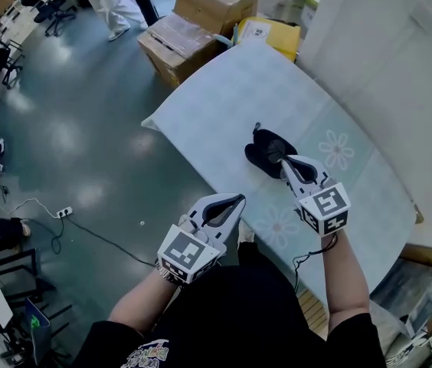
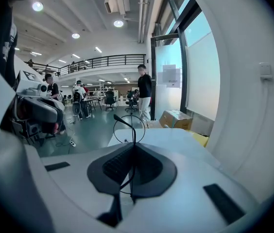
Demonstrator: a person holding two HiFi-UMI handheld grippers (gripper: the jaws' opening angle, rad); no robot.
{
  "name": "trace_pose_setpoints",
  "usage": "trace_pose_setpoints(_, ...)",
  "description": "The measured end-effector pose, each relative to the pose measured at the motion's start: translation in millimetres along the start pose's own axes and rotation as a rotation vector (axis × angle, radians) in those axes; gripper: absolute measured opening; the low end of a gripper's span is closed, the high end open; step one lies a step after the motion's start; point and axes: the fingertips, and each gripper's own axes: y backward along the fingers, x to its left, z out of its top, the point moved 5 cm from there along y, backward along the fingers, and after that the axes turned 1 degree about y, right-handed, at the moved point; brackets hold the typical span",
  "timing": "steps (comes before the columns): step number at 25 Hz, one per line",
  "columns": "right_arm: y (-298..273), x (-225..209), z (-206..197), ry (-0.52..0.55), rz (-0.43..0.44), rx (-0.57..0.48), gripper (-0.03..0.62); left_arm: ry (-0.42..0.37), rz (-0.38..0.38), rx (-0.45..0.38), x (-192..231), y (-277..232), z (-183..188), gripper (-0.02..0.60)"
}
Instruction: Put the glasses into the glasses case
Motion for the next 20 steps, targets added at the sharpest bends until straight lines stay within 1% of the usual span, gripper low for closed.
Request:
trace_pose_setpoints(8, -35.0, -27.3, -36.1, 0.030, 0.069, 0.122, 0.026, 0.016, 0.021, 0.029, 1.5, -21.3, -8.9, 0.028)
trace_pose_setpoints(20, -88.5, -38.4, -82.2, 0.060, 0.166, 0.292, 0.026, 0.050, 0.052, 0.062, 12.0, -35.9, -18.9, 0.028)
